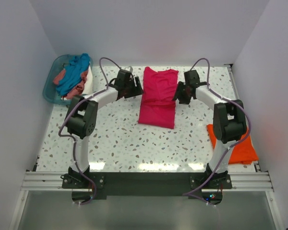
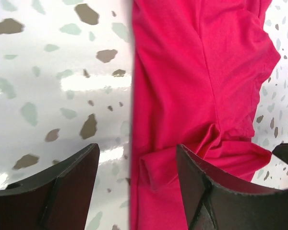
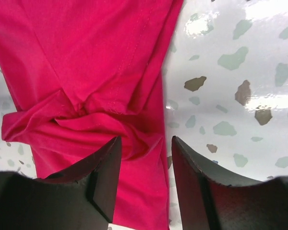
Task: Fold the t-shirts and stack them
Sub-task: Fold the tshirt
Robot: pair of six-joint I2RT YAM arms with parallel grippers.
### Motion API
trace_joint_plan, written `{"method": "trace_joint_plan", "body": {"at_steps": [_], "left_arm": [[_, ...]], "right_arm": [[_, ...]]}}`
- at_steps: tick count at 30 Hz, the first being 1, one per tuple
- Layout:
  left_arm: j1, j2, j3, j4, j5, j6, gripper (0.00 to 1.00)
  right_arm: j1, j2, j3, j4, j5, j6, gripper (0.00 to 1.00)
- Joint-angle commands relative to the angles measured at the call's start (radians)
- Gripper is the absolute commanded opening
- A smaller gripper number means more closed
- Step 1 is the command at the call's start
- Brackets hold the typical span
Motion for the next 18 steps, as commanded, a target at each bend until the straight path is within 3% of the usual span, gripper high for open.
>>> {"method": "trace_joint_plan", "body": {"at_steps": [1, 2, 6, 8, 12, 18], "left_arm": [[0.022, -0.155, -0.06, 0.064, 0.01, 0.038, 0.7], [0.019, -0.179, -0.083, 0.062, 0.001, 0.034, 0.69], [-0.019, -0.277, -0.198, 0.057, -0.014, 0.015, 0.45], [-0.077, -0.315, -0.254, 0.062, -0.031, 0.015, 0.38], [-0.165, -0.317, -0.301, 0.12, -0.007, -0.016, 0.18], [-0.245, -0.271, -0.375, 0.267, 0.024, -0.068, 0.11]], "right_arm": [[-0.003, -0.072, 0.023, -0.012, -0.007, -0.039, 0.5], [0.002, -0.094, 0.003, -0.006, 0.005, -0.037, 0.5], [0.066, -0.19, -0.117, 0.027, 0.047, -0.037, 0.49], [0.109, -0.211, -0.135, 0.028, 0.071, -0.042, 0.47], [0.196, -0.165, -0.134, 0.062, 0.076, -0.031, 0.36], [0.223, -0.05, -0.074, 0.109, 0.015, -0.02, 0.29]]}}
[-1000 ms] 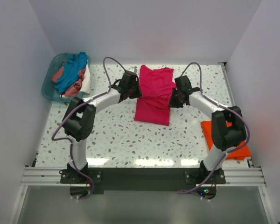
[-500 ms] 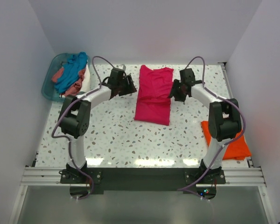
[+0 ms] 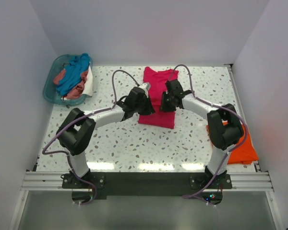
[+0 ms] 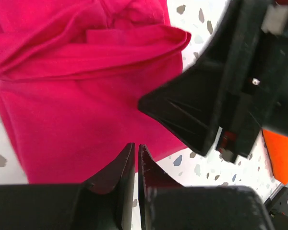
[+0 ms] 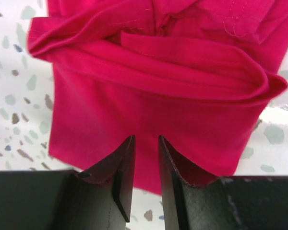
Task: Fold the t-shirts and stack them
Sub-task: Fold the tshirt
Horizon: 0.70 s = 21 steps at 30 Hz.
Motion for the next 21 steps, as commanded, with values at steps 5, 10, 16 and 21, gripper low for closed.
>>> {"method": "trace_joint_plan", "body": {"at_steps": [5, 10, 16, 21], "left_arm": [[-0.028, 0.063, -0.096, 0.134, -0.057, -0.085, 0.04], [-0.037, 0.092, -0.119, 0.088, -0.115, -0.119, 0.0], [-0.052, 0.098, -0.141, 0.039, -0.164, -0.13, 0.0], [-0.052, 0.083, -0.162, 0.021, -0.168, -0.13, 0.0]], "right_arm": [[-0.001, 0.111, 0.094, 0.061, -0.023, 0.005, 0.27], [0.0, 0.175, 0.151, 0.032, -0.001, -0.003, 0.27], [-0.012, 0.221, 0.233, -0.002, 0.019, -0.003, 0.28], [-0.044, 0.279, 0.319, -0.04, 0.017, -0.007, 0.29]]}}
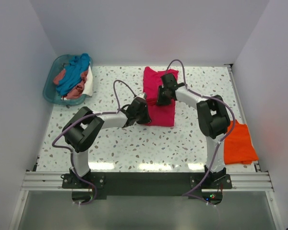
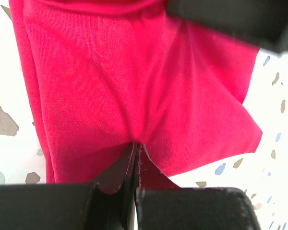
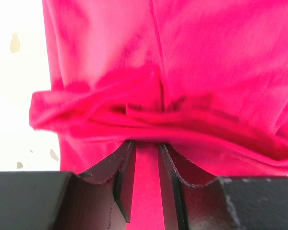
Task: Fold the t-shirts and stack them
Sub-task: Fold the tshirt
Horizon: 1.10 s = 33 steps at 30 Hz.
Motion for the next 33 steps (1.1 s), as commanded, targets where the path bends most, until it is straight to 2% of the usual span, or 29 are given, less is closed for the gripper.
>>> {"method": "trace_joint_plan", "body": {"at_steps": [1, 8, 14, 17, 22, 27, 29, 33], "left_arm": [[-0.005, -0.005, -0.039, -0.058, -0.047, -0.004, 0.0], [-0.005, -0.04, -0.074, -0.066, -0.032, 0.003, 0.0], [-0.005, -0.075, -0.117, -0.049, -0.009, -0.013, 0.0], [-0.007, -0.098, -0.137, -0.043, 0.002, -0.022, 0.0], [-0.007, -0.15, -0.172, -0.031, 0.002, -0.03, 0.01], [-0.005, -0.224, -0.146, -0.046, 0.002, -0.014, 0.12], [-0.005, -0.248, -0.111, -0.072, -0.009, -0.002, 0.19], [0.011, -0.258, -0.056, -0.115, -0.026, 0.012, 0.25]], "right_arm": [[-0.032, 0.038, 0.081, -0.015, 0.015, -0.009, 0.3], [-0.086, 0.086, 0.157, -0.061, -0.005, -0.015, 0.37], [-0.089, 0.078, 0.137, -0.052, -0.007, -0.035, 0.48], [-0.088, 0.073, 0.137, -0.054, -0.013, -0.052, 0.5], [-0.089, 0.008, 0.125, -0.057, 0.004, -0.089, 0.63], [-0.088, -0.085, 0.119, -0.1, 0.064, -0.138, 0.77], [-0.089, -0.15, 0.092, -0.106, 0.082, -0.143, 0.78], [-0.089, -0.264, 0.007, -0.112, 0.104, -0.123, 0.76]]}}
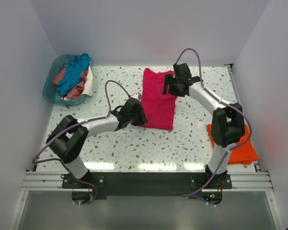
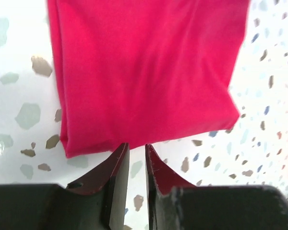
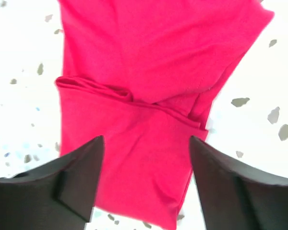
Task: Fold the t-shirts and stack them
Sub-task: Fold the tshirt
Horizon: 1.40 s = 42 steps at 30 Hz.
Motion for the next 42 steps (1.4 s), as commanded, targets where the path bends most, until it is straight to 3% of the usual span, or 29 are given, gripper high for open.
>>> {"method": "trace_joint_plan", "body": {"at_steps": [1, 3, 4, 8, 15, 24, 31, 34, 37, 42], "left_arm": [[0.016, -0.037, 0.083, -0.021, -0.022, 0.024, 0.25], [0.042, -0.001, 0.128, -0.027, -0.01, 0.027, 0.25], [0.05, 0.013, 0.143, -0.023, -0.004, 0.035, 0.25], [0.083, 0.108, 0.224, 0.049, 0.048, 0.061, 0.26], [0.117, 0.246, 0.272, 0.109, 0.076, 0.078, 0.27], [0.13, 0.208, 0.126, 0.062, -0.016, -0.002, 0.25], [0.131, 0.112, 0.042, 0.066, -0.007, -0.002, 0.26], [0.131, 0.06, 0.031, 0.053, -0.004, 0.009, 0.3], [0.13, 0.0, 0.016, 0.031, -0.003, 0.023, 0.4], [0.131, -0.089, -0.052, 0.02, 0.029, 0.027, 0.49]], "right_arm": [[-0.004, -0.149, -0.106, 0.006, 0.026, 0.014, 0.72], [0.003, -0.212, -0.206, 0.032, 0.001, 0.038, 0.65], [0.011, -0.232, -0.239, 0.052, -0.01, 0.06, 0.57], [0.048, -0.287, -0.384, 0.121, -0.048, 0.112, 0.46], [0.103, -0.272, -0.571, 0.215, -0.073, 0.164, 0.36], [0.104, -0.314, -0.794, 0.278, -0.085, 0.17, 0.35], [0.104, -0.364, -0.856, 0.275, -0.074, 0.17, 0.35], [0.104, -0.401, -0.865, 0.252, -0.076, 0.164, 0.35], [0.104, -0.432, -0.871, 0.227, -0.079, 0.157, 0.36], [0.104, -0.467, -0.875, 0.201, -0.079, 0.154, 0.46]]}}
